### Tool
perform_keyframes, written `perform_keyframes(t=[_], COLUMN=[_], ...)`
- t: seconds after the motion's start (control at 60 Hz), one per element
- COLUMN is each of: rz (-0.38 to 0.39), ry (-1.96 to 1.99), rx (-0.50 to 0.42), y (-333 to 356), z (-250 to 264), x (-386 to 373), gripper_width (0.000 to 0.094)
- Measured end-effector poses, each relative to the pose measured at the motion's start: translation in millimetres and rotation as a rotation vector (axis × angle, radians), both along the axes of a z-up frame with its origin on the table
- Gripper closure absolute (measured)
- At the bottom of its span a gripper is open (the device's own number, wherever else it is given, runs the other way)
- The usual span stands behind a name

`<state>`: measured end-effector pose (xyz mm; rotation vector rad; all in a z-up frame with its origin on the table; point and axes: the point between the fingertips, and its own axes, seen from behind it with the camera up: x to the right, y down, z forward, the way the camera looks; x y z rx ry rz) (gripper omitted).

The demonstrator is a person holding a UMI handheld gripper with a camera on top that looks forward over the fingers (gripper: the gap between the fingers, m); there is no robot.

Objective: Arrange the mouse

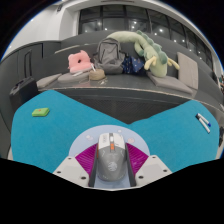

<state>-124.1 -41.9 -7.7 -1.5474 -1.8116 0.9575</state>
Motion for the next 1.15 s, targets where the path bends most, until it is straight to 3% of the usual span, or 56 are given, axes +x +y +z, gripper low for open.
perform_keyframes(t=[0.033, 0.117, 0.15, 0.25, 0.4, 0.6, 0.7, 0.817, 1.15], rz=[-0.007, -0.057, -0.060, -0.079, -0.085, -0.029, -0.040, -0.052, -0.024], ry=[0.019, 0.019, 0.028, 0.069, 0.102, 0.091, 0.076, 0.084, 0.124], rx=[0.012, 0.046, 0.040, -0.009, -0.003, -0.019, -0.005, 0.038, 0.046], y=[2.5, 13.0, 13.2, 16.4, 37.2, 53.1, 68.2, 82.6, 72.4], z=[2.9, 3.1, 10.0, 39.6, 75.7, 78.7, 70.0, 61.9, 75.6], x=[-2.8, 0.0, 3.1, 27.8, 121.6, 258.1, 304.0, 331.6, 354.1], gripper_width=[0.0410, 0.0066, 0.0105, 0.0082, 0.0080, 0.0080, 0.0079, 0.0078, 0.0080])
